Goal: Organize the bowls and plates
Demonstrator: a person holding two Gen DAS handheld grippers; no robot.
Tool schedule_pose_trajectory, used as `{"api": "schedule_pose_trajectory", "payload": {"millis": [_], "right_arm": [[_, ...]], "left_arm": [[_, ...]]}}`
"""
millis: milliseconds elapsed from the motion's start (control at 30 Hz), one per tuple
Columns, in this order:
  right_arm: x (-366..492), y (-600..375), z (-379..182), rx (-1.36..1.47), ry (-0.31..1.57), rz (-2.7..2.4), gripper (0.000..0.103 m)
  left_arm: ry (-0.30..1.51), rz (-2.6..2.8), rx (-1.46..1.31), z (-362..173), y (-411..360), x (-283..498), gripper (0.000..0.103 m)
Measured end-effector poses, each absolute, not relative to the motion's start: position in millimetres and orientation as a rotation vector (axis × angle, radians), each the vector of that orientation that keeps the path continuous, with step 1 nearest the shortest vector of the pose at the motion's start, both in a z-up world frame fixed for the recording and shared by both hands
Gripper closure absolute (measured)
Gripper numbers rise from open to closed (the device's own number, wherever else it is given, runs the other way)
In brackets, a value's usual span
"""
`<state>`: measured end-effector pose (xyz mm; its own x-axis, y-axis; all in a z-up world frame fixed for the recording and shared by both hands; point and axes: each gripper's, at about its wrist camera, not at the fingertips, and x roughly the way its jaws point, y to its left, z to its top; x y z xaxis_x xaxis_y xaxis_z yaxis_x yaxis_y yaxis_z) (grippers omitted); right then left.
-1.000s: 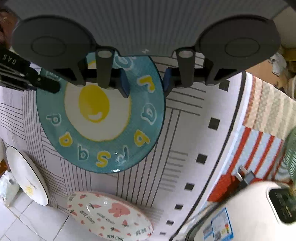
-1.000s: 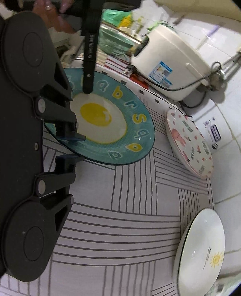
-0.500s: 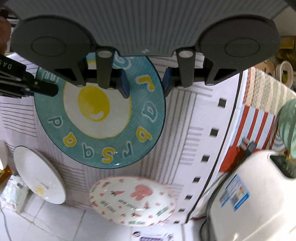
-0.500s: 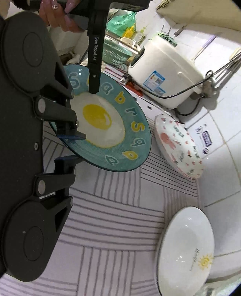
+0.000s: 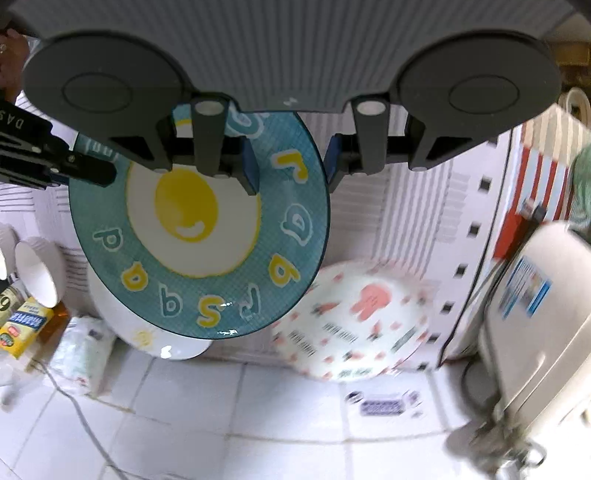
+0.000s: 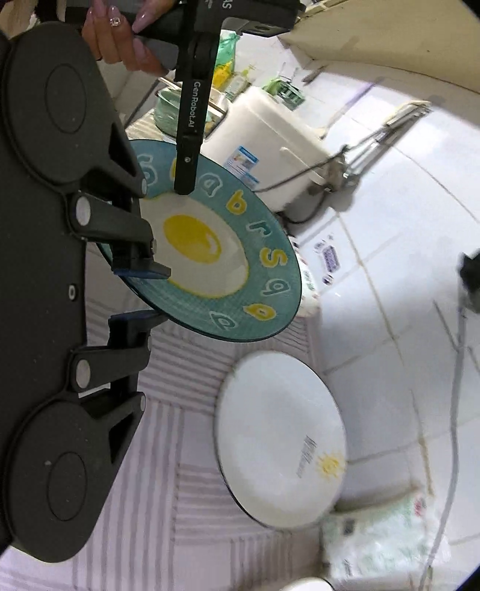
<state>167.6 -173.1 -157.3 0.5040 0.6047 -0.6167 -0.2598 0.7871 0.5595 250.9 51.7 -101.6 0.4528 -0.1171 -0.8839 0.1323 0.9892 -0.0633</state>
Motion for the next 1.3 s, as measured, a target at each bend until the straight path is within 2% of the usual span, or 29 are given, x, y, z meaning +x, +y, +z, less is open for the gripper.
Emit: {"api": "schedule_pose_trajectory", "payload": {"millis": [267,500,733,1300], "right_arm": [[191,-225,-152,0.430,0.852,0.471,0.081],[218,-261,-160,0.432,0.860,0.410,0.081],[245,-278,-180,0.427,0.927,0.376,0.081],[279,-280,-196,0.468,1.080,0.315,0.081]], "left_arm": [[1.062,-0.225,0.040,-100,-10,292,0.068],[1.102,-0.260,0.049,-120,-41,331,0.068],[1.190,-0.251,0.020,-147,-54,364,0.068],[1.313,-0.202,0.033,-170,-66,399,0.068]]}}
